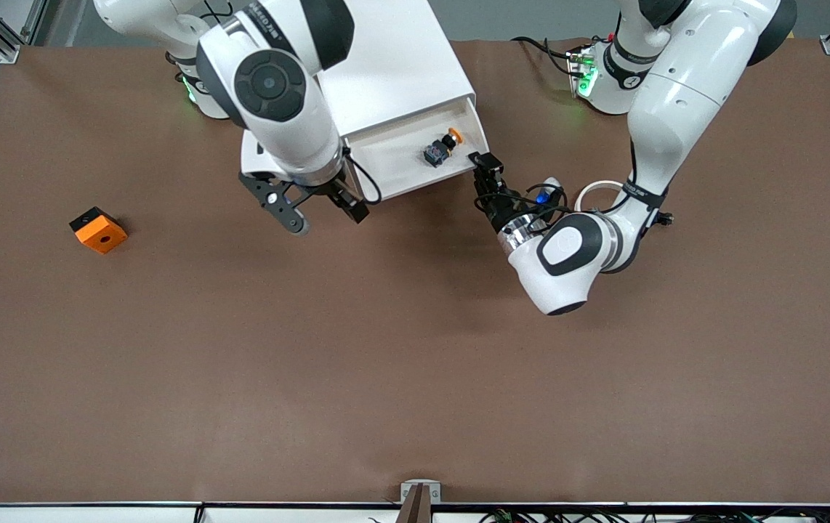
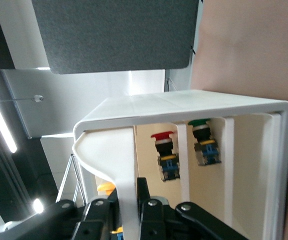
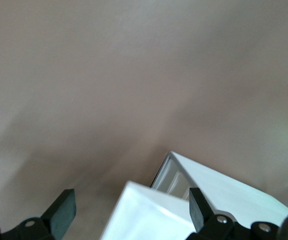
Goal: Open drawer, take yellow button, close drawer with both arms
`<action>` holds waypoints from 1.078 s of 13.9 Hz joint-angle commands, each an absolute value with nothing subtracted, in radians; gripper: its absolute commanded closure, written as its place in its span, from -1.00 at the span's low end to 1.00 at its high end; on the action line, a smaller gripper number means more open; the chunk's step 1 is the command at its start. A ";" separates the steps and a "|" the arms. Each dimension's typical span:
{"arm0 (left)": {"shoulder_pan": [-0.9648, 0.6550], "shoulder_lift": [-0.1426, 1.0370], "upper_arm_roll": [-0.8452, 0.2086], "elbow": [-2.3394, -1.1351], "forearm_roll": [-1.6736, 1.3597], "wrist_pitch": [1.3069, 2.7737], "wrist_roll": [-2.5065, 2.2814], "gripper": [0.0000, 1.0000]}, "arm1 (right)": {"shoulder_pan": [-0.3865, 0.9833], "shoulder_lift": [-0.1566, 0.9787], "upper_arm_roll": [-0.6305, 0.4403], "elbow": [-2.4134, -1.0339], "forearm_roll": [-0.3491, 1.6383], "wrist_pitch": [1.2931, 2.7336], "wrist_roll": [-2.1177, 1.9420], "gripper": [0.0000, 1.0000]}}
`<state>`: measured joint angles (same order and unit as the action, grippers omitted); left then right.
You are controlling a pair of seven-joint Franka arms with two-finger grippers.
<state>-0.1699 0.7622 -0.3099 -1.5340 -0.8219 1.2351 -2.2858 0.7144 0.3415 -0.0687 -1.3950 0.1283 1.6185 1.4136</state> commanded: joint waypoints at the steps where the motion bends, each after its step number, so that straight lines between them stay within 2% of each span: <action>1: -0.118 0.762 -0.318 -1.493 -0.877 1.198 -2.295 0.72 | 0.768 0.345 -0.075 -1.382 0.140 1.667 1.480 -1.00; 6: -0.084 0.779 -0.316 -1.474 -0.876 1.201 -2.290 0.67 | 0.886 0.370 -0.075 -1.381 0.137 1.723 1.560 -1.00; 10: -0.090 0.788 -0.314 -1.476 -0.868 1.206 -2.289 0.34 | 0.959 0.419 -0.077 -1.381 0.135 1.820 1.626 -1.00; 11: -0.091 0.793 -0.314 -1.474 -0.867 1.206 -2.289 0.16 | 0.963 0.431 -0.077 -1.375 0.133 1.848 1.631 -1.00; 12: -0.091 0.793 -0.314 -1.476 -0.867 1.206 -2.290 -0.28 | 0.969 0.446 -0.077 -1.362 0.133 1.853 1.632 -1.00; 13: -0.091 0.793 -0.314 -1.476 -0.865 1.206 -2.289 -0.91 | 0.977 0.468 -0.077 -1.342 0.132 1.852 1.632 -1.00; 14: -0.091 0.793 -0.314 -1.474 -0.864 1.206 -2.289 -1.00 | 0.988 0.486 -0.078 -1.326 0.130 1.852 1.643 -1.00; 15: -0.091 0.793 -0.314 -1.474 -0.859 1.207 -2.286 -1.00 | 0.991 0.498 -0.078 -1.319 0.127 1.852 1.652 -1.00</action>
<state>-0.0976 0.7834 -0.3093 -1.4925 -0.8443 1.2253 -2.2793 0.9725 0.4538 -0.0669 -1.3782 0.1301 1.8618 1.6229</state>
